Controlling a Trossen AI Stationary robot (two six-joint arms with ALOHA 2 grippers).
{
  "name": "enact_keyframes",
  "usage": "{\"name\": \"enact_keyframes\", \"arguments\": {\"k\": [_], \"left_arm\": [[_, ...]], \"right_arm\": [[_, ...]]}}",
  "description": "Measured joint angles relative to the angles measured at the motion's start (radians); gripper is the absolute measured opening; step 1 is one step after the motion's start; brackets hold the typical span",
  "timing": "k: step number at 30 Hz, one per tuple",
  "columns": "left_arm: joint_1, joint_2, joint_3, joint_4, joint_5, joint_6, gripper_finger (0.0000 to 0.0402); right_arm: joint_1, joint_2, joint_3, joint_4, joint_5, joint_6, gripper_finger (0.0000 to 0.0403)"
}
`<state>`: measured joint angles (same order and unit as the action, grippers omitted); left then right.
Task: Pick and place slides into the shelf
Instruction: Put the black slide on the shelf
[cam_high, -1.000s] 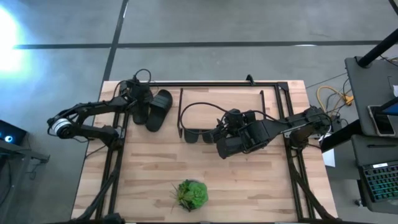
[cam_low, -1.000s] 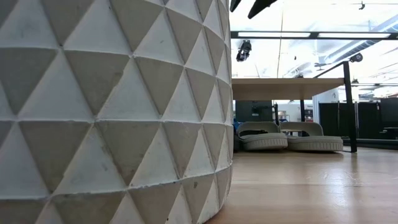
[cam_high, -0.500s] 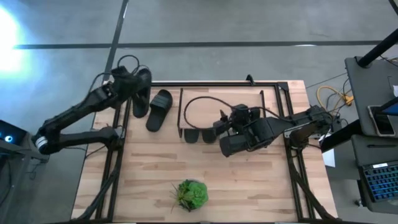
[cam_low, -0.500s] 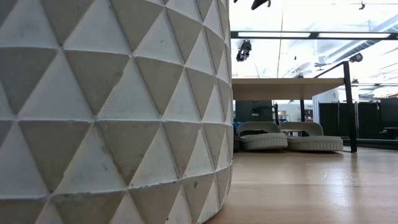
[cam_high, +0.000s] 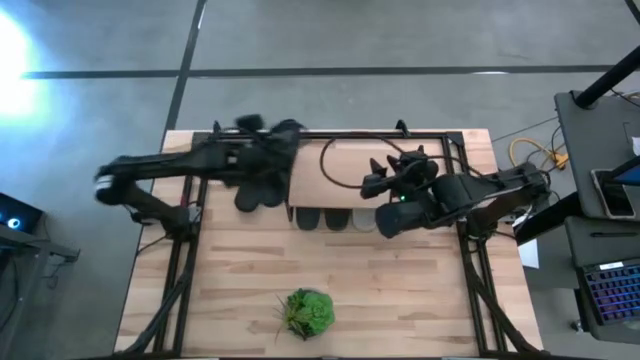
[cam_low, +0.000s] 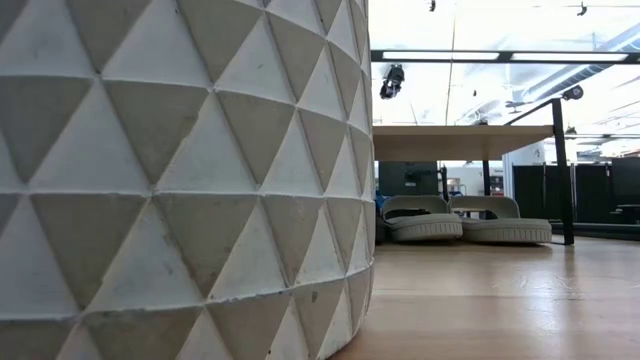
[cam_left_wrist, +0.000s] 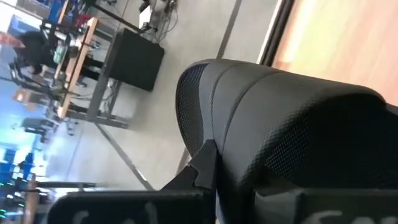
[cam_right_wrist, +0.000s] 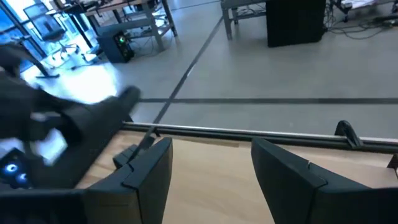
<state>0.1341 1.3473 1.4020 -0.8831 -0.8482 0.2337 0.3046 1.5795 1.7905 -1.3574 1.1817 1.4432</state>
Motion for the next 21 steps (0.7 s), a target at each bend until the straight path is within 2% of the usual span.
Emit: {"name": "enact_keyframes", "arguments": {"k": [5, 12, 21], "left_arm": [[-0.013, 0.203, 0.178, 0.004, -0.01, -0.018, 0.0], [-0.02, 0.375, 0.377, 0.01, 0.038, -0.018, 0.0], [-0.025, 0.531, 0.428, 0.014, 0.048, -0.019, 0.0001]], "right_arm": [[0.0, -0.047, 0.0, 0.0, -0.001, -0.012, 0.021], [0.0, -0.099, 0.0, -0.001, -0.002, -0.074, 0.0195], [0.0, -0.164, 0.0, -0.02, -0.003, -0.112, 0.0179]]}}
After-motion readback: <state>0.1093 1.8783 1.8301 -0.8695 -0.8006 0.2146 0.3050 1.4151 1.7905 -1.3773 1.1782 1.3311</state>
